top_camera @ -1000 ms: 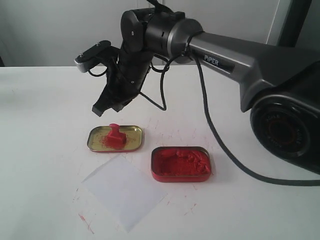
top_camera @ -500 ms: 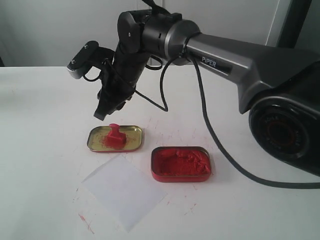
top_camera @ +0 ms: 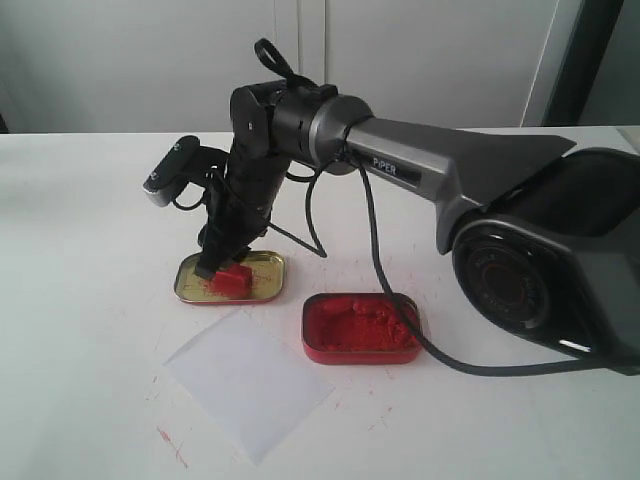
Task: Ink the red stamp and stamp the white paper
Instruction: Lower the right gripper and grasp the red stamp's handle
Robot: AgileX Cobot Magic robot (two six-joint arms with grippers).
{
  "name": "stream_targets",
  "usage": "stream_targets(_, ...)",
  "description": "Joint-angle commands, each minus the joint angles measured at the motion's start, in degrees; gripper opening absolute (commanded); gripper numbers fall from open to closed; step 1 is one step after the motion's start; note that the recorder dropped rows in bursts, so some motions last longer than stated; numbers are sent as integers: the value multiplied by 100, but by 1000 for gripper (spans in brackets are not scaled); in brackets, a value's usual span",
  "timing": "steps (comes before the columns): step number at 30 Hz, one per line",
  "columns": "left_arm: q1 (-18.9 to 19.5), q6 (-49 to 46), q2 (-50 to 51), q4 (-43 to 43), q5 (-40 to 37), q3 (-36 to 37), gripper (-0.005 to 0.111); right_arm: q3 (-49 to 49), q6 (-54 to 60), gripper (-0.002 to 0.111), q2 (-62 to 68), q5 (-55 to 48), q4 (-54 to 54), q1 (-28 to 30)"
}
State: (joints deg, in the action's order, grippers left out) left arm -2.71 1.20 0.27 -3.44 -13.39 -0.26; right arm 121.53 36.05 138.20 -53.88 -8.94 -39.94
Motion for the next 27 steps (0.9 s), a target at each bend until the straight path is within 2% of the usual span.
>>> stream_targets(1, 22, 7, -27, -57, 7, 26, 0, -29, -25, 46, 111, 57, 16, -9)
stream_targets(5, 22, 7, -27, -57, 7, 26, 0, -29, -25, 41, 122, 87, 42, -9)
stream_targets(16, 22, 7, -27, -57, 7, 26, 0, -29, -34, 12, 125, 88, 110, -9)
stream_targets(19, 22, 7, -27, -57, 7, 26, 0, -29, -47, 0, 125, 88, 110, -9)
stream_targets(27, 22, 7, -27, -57, 7, 26, 0, -29, -176, 0, -1, 88, 99, -9)
